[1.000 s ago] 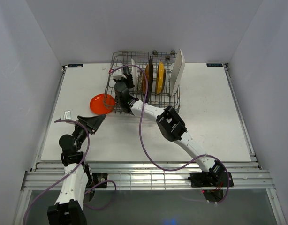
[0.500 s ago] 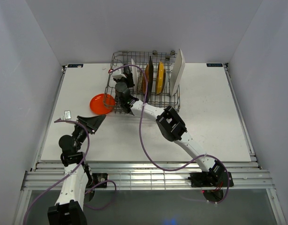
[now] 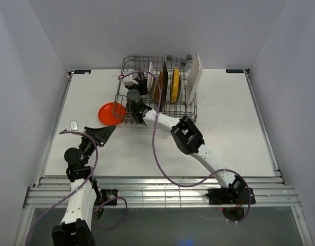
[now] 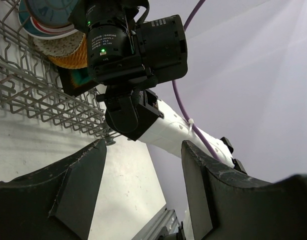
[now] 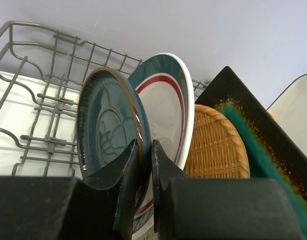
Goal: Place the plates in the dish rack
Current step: Insert the plate into the dish rack.
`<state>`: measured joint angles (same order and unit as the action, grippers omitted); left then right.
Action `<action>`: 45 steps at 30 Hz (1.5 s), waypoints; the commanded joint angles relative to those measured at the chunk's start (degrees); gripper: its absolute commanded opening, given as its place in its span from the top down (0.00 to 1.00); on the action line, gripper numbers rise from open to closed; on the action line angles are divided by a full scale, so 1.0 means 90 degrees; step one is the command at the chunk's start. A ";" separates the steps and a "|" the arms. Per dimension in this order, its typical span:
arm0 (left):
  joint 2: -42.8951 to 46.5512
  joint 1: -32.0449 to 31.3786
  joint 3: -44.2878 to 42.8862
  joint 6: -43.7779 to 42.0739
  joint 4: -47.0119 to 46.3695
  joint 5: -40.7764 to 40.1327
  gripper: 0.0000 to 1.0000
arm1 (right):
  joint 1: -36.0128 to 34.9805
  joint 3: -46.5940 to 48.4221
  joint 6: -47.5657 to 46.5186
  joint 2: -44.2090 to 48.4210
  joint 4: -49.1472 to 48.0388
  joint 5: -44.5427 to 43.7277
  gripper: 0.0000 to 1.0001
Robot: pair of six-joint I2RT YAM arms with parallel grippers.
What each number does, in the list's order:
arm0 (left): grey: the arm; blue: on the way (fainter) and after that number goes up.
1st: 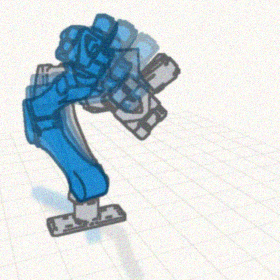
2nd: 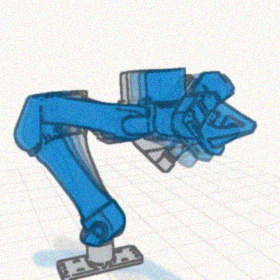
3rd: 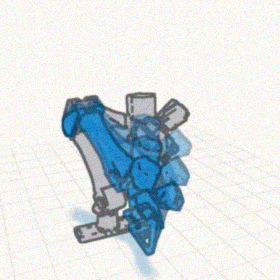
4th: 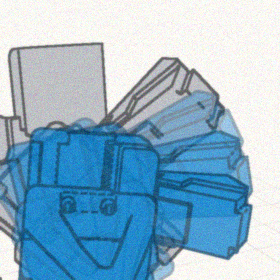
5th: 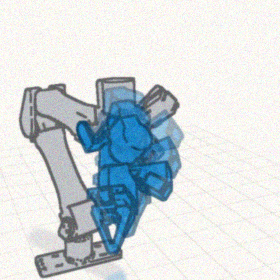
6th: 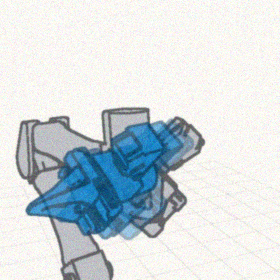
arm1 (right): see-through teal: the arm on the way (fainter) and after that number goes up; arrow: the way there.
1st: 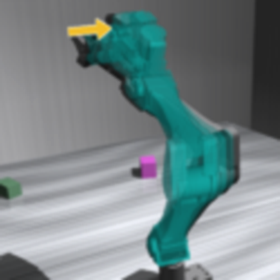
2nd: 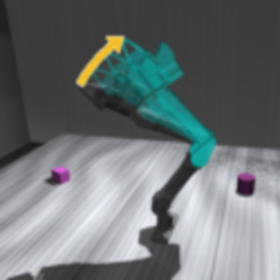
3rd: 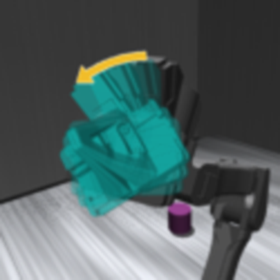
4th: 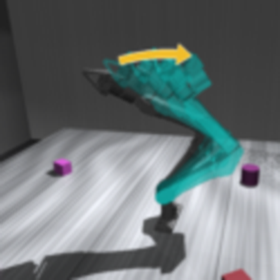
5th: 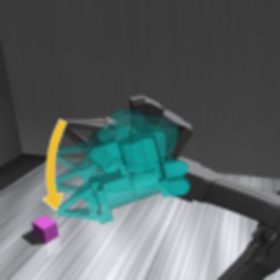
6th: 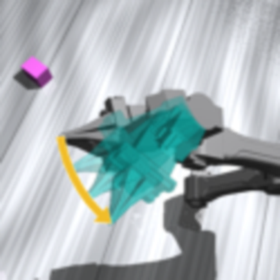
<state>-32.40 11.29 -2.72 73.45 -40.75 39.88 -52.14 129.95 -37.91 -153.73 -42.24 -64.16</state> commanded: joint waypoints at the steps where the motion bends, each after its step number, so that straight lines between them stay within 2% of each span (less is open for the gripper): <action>1: 0.0065 0.0035 0.1289 -0.0017 -0.0091 0.0061 0.28 | 0.0080 0.0044 -0.0007 0.0245 -0.0707 -0.0224 0.92; 16: 0.0046 0.0035 0.1298 -0.0036 -0.0091 0.0052 0.28 | 0.0061 0.0063 0.1194 0.0226 0.0385 -0.0078 0.92; 21: 0.0046 0.0035 0.1289 -0.0046 -0.0101 0.0051 0.28 | 0.0041 -0.0044 0.1887 0.0352 0.0923 0.0068 0.92; 34: 0.0104 0.0035 0.1298 -0.0007 -0.0101 0.0081 0.28 | -0.0037 -0.0162 0.2991 0.0519 0.1841 0.0449 0.81; 36: 0.0114 0.0035 0.1298 0.0003 -0.0101 0.0091 0.28 | -0.0037 -0.0162 0.3060 0.0528 0.1919 0.0488 0.79; 38: 0.0124 0.0025 0.1298 0.0013 -0.0101 0.0100 0.28 | -0.0037 -0.0162 0.3128 0.0538 0.1939 0.0527 0.73; 45: 0.0134 0.0035 0.1308 0.0032 -0.0101 0.0110 0.28 | -0.0056 -0.0171 0.3167 0.0587 0.2008 0.0567 0.67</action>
<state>-31.70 11.29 -2.72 73.56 -40.77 40.16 -52.10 128.49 -11.75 -152.18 -23.38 -59.66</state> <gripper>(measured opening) 0.717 0.331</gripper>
